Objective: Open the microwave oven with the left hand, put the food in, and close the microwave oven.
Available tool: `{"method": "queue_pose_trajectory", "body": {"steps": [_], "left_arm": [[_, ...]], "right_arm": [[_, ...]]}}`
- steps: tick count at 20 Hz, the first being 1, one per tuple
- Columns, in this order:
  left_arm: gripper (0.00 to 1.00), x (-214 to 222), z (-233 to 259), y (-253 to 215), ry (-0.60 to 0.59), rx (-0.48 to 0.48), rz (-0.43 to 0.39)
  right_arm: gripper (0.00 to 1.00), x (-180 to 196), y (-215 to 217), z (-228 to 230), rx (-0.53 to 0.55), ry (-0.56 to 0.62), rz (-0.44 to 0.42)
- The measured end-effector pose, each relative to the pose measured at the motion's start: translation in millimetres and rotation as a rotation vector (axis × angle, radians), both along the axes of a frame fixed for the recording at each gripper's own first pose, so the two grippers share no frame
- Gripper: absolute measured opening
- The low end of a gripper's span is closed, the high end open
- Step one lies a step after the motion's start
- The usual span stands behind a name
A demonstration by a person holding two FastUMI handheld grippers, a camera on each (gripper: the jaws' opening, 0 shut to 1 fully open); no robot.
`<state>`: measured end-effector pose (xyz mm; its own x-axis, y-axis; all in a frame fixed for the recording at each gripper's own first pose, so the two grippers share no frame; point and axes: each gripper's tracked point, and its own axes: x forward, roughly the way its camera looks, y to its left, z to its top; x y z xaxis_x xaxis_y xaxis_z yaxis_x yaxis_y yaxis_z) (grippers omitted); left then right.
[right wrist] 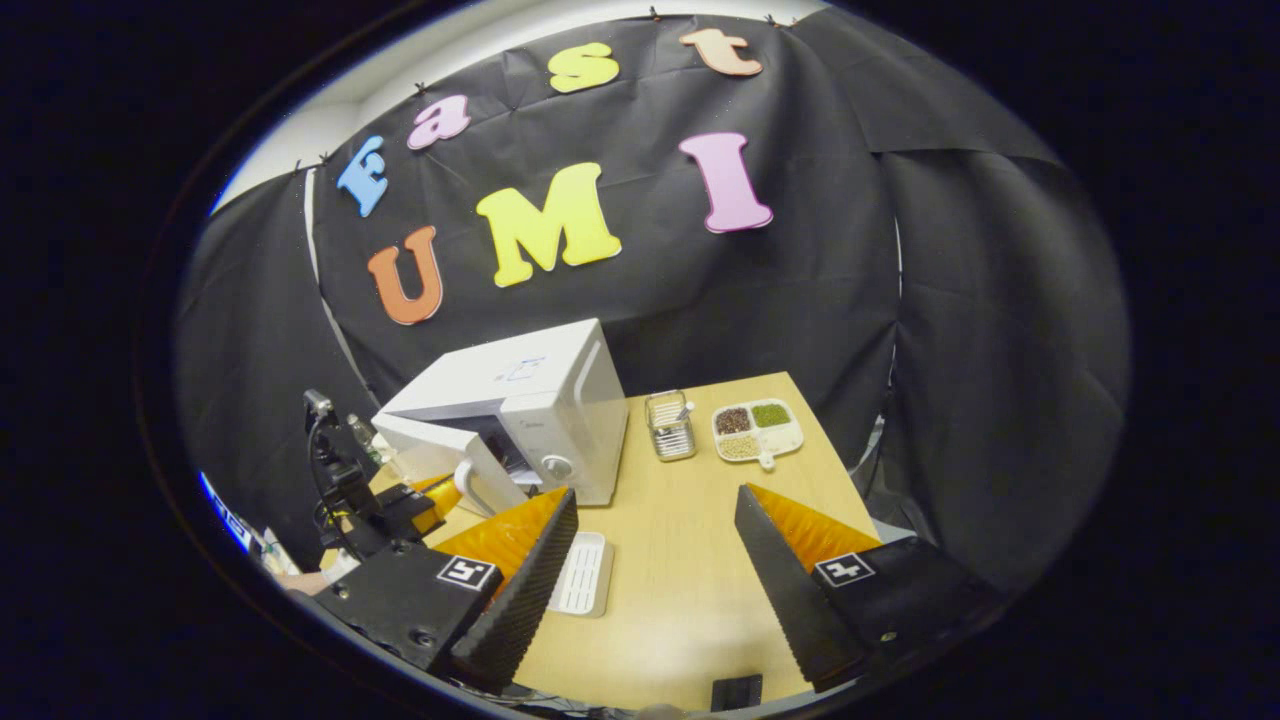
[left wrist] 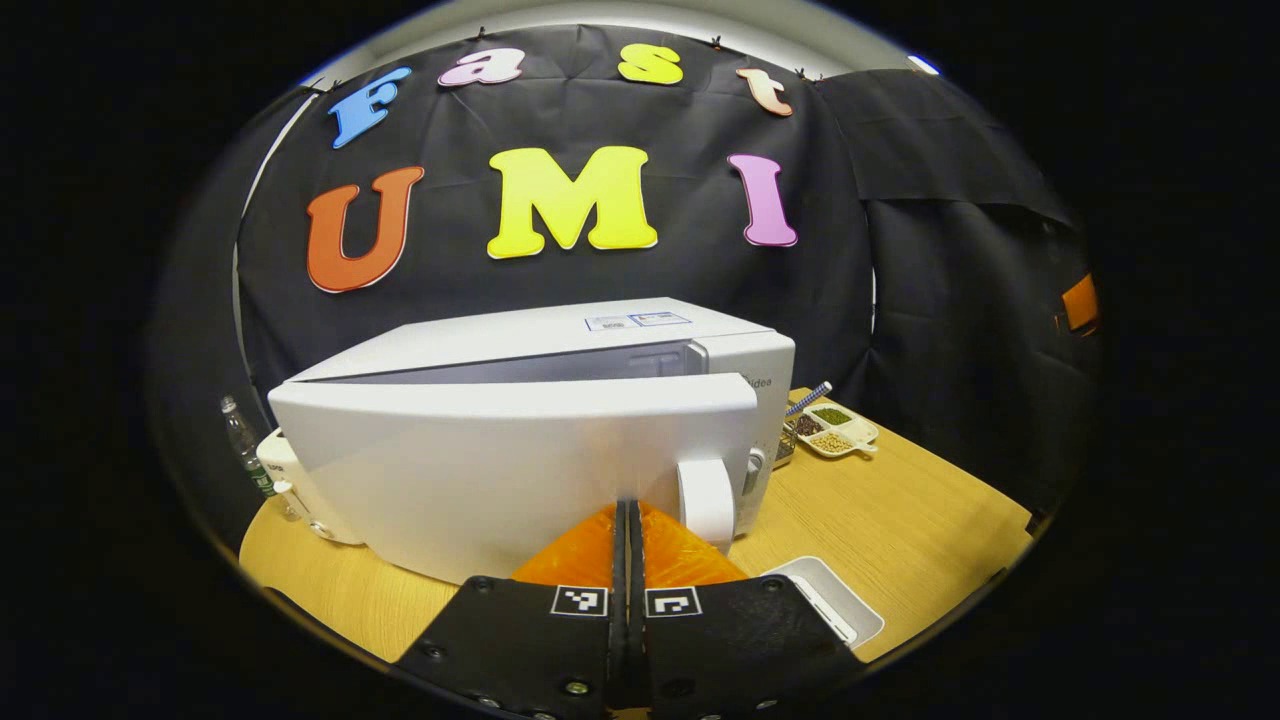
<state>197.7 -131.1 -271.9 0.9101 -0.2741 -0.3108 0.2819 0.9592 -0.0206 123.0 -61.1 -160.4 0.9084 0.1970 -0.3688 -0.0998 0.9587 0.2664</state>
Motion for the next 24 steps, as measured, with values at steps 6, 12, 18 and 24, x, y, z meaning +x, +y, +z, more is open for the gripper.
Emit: {"method": "queue_pose_trajectory", "body": {"steps": [6, 12, 18, 24], "left_arm": [[0.00, 37, -4, -10, 0.011, -0.006, 0.022], [0.00, 47, -5, -11, -0.005, 0.014, 0.017], [0.00, 36, -6, -7, 0.038, 0.016, 0.061], [0.28, -3, -4, 0, 0.055, 0.113, 0.062]], "right_arm": [[1.00, 16, -9, -6, -0.002, 0.024, 0.001], [1.00, 27, -20, -10, 0.002, 0.032, -0.006], [0.91, 30, -16, -13, -0.004, 0.031, 0.010], [1.00, 19, -23, -11, 0.002, 0.016, 0.002]]}}
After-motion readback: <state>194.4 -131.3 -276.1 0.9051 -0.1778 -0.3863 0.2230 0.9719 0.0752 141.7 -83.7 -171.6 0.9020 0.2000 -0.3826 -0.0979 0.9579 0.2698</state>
